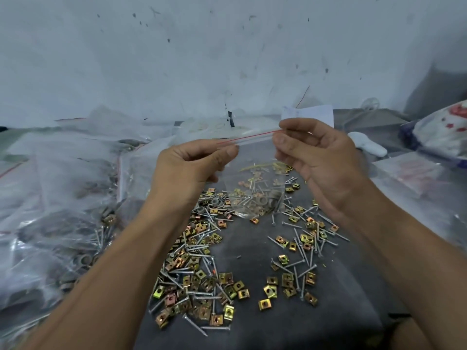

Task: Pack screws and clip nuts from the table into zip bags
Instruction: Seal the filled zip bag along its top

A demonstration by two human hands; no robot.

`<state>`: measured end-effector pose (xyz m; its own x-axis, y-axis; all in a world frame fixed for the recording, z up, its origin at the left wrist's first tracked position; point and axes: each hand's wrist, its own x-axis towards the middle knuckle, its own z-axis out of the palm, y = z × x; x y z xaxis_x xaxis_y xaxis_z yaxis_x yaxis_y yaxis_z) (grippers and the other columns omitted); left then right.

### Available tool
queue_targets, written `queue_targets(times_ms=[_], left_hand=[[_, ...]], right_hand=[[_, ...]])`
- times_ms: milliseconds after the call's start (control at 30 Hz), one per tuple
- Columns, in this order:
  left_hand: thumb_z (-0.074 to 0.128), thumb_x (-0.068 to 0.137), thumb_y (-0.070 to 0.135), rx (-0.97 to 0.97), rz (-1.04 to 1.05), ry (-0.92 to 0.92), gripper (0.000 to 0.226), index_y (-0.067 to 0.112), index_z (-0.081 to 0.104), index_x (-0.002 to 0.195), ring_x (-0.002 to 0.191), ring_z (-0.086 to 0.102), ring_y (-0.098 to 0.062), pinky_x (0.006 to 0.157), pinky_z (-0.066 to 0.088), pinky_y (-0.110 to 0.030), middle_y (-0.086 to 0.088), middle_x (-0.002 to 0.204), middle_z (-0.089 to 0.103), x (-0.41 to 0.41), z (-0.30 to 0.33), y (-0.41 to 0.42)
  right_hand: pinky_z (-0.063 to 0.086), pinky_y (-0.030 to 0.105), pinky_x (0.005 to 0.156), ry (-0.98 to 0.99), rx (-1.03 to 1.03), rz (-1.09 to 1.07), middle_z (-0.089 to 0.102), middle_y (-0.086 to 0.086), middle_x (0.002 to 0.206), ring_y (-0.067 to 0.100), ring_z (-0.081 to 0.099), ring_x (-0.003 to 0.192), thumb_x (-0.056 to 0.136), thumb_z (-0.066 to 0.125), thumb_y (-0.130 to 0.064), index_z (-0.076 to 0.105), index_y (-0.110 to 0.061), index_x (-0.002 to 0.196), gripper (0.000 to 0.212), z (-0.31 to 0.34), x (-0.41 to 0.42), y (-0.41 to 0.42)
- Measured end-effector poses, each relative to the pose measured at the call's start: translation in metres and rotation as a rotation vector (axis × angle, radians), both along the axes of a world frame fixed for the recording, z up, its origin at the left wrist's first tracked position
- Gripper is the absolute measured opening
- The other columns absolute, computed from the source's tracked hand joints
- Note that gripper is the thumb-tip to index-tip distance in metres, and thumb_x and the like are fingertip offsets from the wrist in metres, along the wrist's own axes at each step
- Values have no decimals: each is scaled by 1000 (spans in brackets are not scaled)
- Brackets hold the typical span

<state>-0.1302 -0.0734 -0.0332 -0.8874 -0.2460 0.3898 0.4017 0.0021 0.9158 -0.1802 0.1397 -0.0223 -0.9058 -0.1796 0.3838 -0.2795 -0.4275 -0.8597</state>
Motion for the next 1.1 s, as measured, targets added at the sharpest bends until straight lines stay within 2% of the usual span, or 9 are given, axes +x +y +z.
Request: queue_targets(times_ms=[167, 267, 400, 467, 600, 733, 933, 1033, 1100], left_hand=[[91, 76, 26, 70, -18, 8, 13, 20, 85, 85, 64, 57, -13, 54, 45, -25, 2, 70, 70, -1, -1, 4], [88, 78, 22, 85, -15, 5, 6, 19, 84, 81, 62, 56, -11, 54, 45, -23, 2, 69, 68, -1, -1, 6], [85, 84, 14, 98, 8, -1, 6, 19, 83, 81, 63, 56, -11, 56, 45, -23, 1, 71, 68, -1, -2, 5], [86, 83, 18, 91, 12, -4, 4, 19, 82, 81, 64, 56, -12, 59, 45, -26, 1, 70, 66, -1, -2, 5], [85, 79, 27, 59, 2, -8, 7, 21, 82, 80, 66, 57, -14, 63, 46, -31, -1, 71, 66, -1, -1, 4], [87, 76, 30, 8, -9, 0, 16, 21, 85, 88, 67, 57, -14, 62, 46, -26, -2, 76, 71, 0, 0, 2], [89, 74, 32, -35, -41, 29, 19, 22, 86, 89, 62, 55, -12, 56, 44, -24, -2, 72, 73, -2, 0, 3], [92, 67, 39, -35, -54, 39, 28, 23, 86, 89, 68, 60, -13, 63, 48, -28, -4, 78, 76, 0, 2, 5], [92, 66, 39, -37, -49, 30, 26, 23, 86, 87, 74, 64, -16, 70, 50, -36, -4, 82, 78, 1, 2, 5]], right_hand=[[58, 37, 91, 16, 17, 97, 76, 10, 102, 20, 71, 99, 74, 82, -13, 74, -8, 112, 39, -2, 2, -4], [59, 36, 95, 45, 101, 95, 78, 13, 105, 21, 73, 101, 71, 84, -16, 75, -10, 110, 41, -4, 5, -10], [61, 32, 84, 48, 126, 17, 79, 13, 98, 21, 75, 91, 74, 86, -11, 75, -8, 105, 33, -5, 7, -18], [60, 26, 78, 75, 172, -27, 79, 10, 95, 19, 76, 86, 78, 86, -6, 75, -7, 105, 30, -6, 8, -19], [60, 28, 78, 114, 187, -65, 79, 9, 94, 20, 76, 87, 79, 86, -5, 75, -8, 105, 28, -7, 9, -19], [60, 28, 77, 137, 196, -65, 78, 11, 90, 21, 75, 83, 76, 88, -6, 74, -9, 104, 32, -2, 10, -16], [63, 36, 79, 154, 256, -57, 78, 15, 84, 23, 76, 78, 66, 90, -17, 74, -8, 99, 38, 1, 7, -5], [60, 40, 81, 159, 284, -53, 78, 10, 81, 23, 74, 76, 66, 90, -18, 74, -10, 98, 37, 2, 7, -2], [61, 33, 76, 175, 281, -38, 77, 9, 81, 20, 74, 76, 69, 90, -16, 74, -12, 99, 34, 2, 7, -2]])
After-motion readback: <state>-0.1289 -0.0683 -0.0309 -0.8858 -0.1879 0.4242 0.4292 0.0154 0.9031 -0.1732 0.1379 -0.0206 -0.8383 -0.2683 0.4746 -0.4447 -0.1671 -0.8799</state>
